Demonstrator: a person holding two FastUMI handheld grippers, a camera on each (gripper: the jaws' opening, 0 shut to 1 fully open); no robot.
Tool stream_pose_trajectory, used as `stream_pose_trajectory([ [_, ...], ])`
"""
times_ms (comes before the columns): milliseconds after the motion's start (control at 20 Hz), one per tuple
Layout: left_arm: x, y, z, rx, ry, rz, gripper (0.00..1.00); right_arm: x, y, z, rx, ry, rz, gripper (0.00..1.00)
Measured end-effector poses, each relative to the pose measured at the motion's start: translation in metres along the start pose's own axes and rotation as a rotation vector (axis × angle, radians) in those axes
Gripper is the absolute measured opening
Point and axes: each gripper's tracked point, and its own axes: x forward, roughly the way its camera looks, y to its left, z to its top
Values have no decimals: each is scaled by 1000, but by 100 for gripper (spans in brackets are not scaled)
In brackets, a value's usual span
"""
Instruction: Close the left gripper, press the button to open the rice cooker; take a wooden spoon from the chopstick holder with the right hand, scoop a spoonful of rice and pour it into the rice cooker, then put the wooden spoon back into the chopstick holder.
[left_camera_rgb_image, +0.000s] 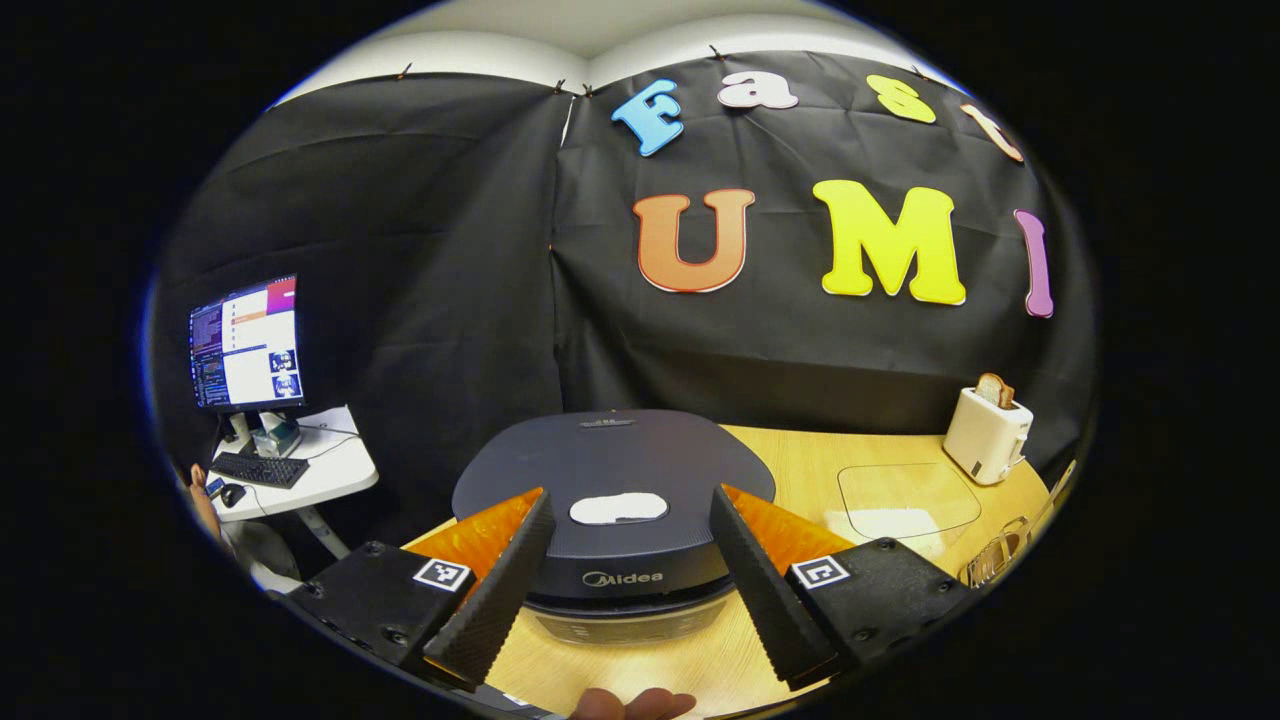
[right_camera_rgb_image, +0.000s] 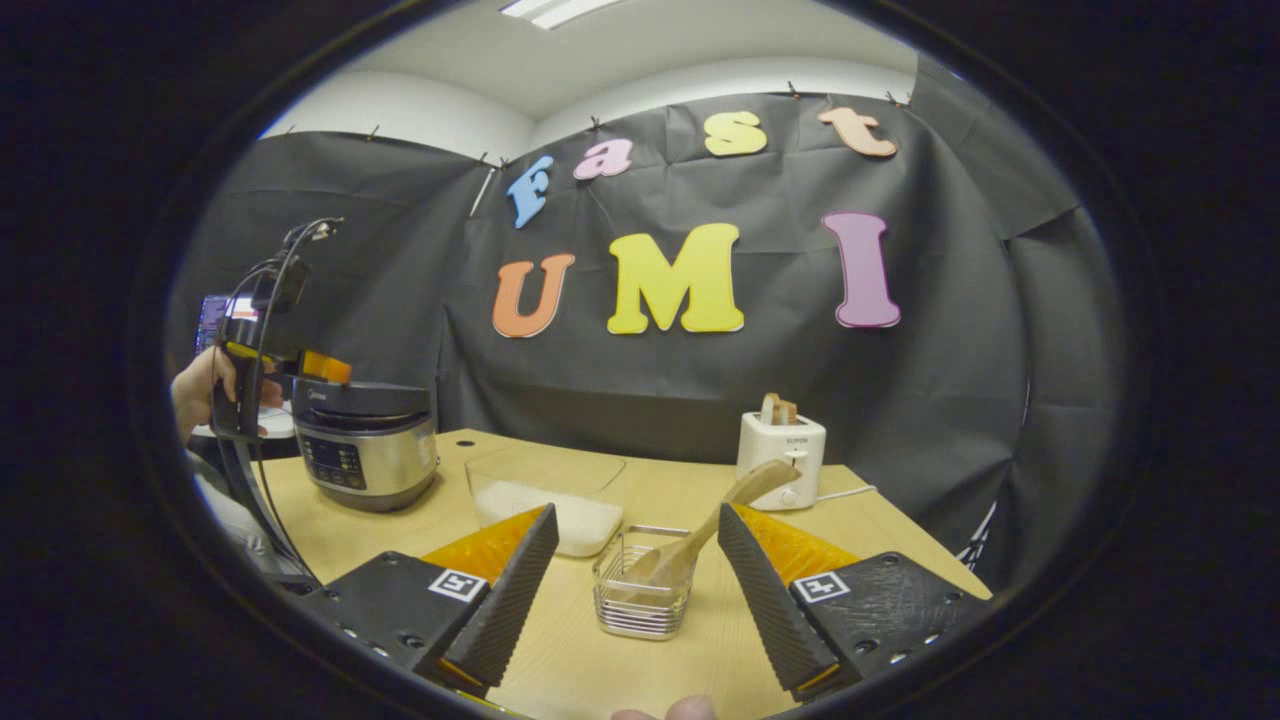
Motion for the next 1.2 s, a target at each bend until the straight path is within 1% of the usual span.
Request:
stream_pose_trajectory([
  [100, 0, 0, -6, 7, 8, -2, 100, 1, 1, -1, 7, 1, -1, 96],
  [150, 0, 0, -7, 10, 1, -4, 100, 1, 1, -1, 12, 1, -1, 94],
  [200, 0, -1, -5, 15, -22, -11, 100, 3, 3, -1, 21, -1, -2, 96],
  [350, -1, 0, -8, 19, -32, -13, 100, 5, 10, -5, 45, 0, 12, 96],
  [450, 0, -1, -8, 31, -46, -10, 100, 6, 11, -5, 54, -5, 14, 95],
  [550, 2, -1, -18, 34, -9, -16, 100, 7, 11, -8, 83, -10, 17, 95],
  [650, 1, -2, -16, 47, -17, -27, 100, 8, 15, -8, 110, -12, 26, 95],
  [700, 1, -1, -18, 50, -12, -30, 99, 9, 15, -6, 113, -21, 25, 94],
  [800, 1, -1, -19, 38, -16, -35, 99, 11, 17, -3, 106, -32, 19, 95],
  [850, 0, -1, -18, 38, -30, -37, 99, 9, 20, -4, 102, -34, 22, 92],
  [900, 1, -2, -18, 46, -42, -40, 99, 9, 23, -5, 98, -34, 25, 92],
  [950, 1, -2, -17, 46, -53, -41, 99, 11, 25, -6, 92, -31, 26, 96],
  [1050, 1, -2, -19, 40, -65, -44, 99, 13, 30, -9, 91, -18, 32, 96],
  [1100, 1, -2, -17, 46, -84, -46, 98, 14, 33, -12, 94, -7, 36, 100],
  [1150, 2, -3, -14, 53, -98, -43, 98, 13, 34, -12, 94, -3, 39, 96],
  [1200, 1, -2, -13, 54, -104, -39, 97, 11, 34, -11, 87, -3, 36, 96],
])
